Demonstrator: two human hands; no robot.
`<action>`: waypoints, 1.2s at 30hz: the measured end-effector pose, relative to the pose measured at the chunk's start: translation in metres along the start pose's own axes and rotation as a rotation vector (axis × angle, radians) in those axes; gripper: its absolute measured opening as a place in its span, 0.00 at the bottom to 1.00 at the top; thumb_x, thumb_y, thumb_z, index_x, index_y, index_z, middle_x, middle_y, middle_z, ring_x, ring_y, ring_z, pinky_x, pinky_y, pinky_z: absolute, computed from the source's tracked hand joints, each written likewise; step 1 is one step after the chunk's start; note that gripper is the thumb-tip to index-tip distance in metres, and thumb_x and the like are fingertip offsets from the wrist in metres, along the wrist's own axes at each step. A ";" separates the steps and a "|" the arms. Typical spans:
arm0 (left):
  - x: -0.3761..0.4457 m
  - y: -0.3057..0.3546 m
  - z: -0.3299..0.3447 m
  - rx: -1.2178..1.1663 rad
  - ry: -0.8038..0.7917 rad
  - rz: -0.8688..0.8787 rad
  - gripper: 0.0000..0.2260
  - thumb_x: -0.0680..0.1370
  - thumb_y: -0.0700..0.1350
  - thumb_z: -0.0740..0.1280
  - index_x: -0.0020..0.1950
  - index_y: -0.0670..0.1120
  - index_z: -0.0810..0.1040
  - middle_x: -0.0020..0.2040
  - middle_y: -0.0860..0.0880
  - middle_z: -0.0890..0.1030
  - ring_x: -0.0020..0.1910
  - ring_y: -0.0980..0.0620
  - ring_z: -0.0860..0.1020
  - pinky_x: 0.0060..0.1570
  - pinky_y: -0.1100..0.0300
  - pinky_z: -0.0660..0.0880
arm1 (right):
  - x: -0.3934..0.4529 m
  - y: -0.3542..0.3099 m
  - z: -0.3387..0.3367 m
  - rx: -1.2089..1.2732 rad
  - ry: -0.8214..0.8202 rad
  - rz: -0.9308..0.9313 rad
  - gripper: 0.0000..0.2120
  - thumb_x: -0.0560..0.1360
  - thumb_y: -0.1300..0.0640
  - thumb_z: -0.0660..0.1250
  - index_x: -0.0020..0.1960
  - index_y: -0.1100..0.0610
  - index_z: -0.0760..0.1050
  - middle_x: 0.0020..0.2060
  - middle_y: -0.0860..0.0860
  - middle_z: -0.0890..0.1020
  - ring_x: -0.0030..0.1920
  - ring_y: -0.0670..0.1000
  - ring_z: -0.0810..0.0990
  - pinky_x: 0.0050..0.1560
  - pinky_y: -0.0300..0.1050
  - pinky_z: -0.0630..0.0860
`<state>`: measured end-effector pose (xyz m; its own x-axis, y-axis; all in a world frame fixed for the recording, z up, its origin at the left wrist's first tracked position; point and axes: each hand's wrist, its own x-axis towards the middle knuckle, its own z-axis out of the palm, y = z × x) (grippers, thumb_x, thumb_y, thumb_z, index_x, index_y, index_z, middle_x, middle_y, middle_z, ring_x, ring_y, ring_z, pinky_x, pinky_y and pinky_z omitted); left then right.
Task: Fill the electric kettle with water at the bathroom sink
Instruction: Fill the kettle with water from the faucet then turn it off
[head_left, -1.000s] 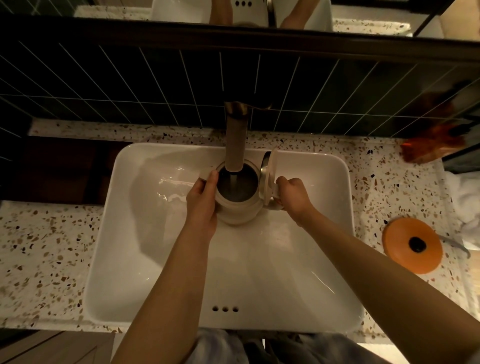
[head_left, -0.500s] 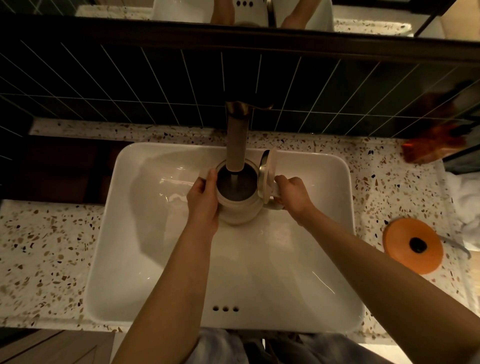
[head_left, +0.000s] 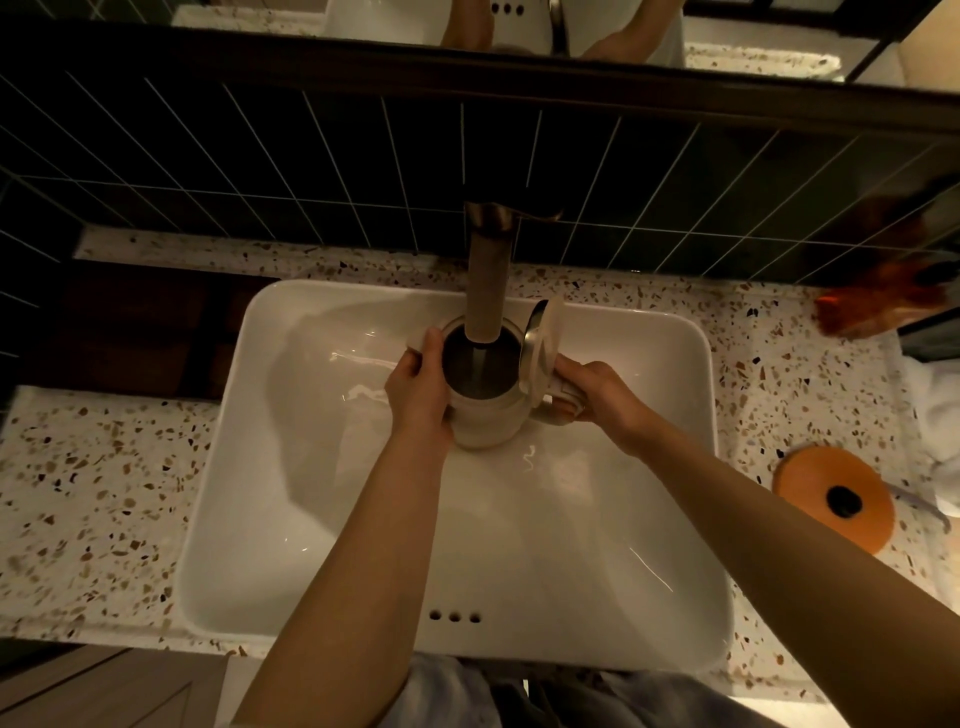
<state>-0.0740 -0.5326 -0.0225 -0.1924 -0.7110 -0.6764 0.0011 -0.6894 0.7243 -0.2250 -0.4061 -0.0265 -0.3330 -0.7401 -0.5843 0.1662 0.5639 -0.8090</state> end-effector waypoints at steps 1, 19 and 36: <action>0.000 0.000 0.000 -0.001 0.005 0.001 0.07 0.77 0.55 0.68 0.48 0.53 0.81 0.53 0.48 0.85 0.54 0.48 0.82 0.57 0.48 0.79 | 0.000 0.001 0.000 0.010 0.007 -0.010 0.28 0.73 0.36 0.60 0.38 0.60 0.81 0.34 0.56 0.81 0.40 0.55 0.80 0.55 0.52 0.77; -0.012 0.001 -0.002 0.009 -0.048 -0.024 0.06 0.77 0.53 0.68 0.49 0.52 0.82 0.46 0.53 0.85 0.48 0.53 0.82 0.46 0.56 0.77 | 0.004 0.000 0.014 0.011 0.295 -0.023 0.25 0.66 0.39 0.63 0.35 0.63 0.76 0.30 0.61 0.74 0.34 0.58 0.72 0.43 0.50 0.71; -0.013 -0.004 -0.014 0.205 -0.046 0.043 0.08 0.78 0.57 0.64 0.46 0.55 0.79 0.49 0.54 0.83 0.52 0.53 0.79 0.60 0.49 0.73 | 0.009 0.003 0.019 0.007 0.342 0.003 0.40 0.64 0.37 0.65 0.44 0.78 0.75 0.41 0.75 0.80 0.46 0.72 0.81 0.53 0.67 0.79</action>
<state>-0.0577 -0.5230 -0.0184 -0.2408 -0.7289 -0.6408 -0.1885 -0.6126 0.7676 -0.2098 -0.4176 -0.0356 -0.6239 -0.5720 -0.5325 0.1740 0.5626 -0.8082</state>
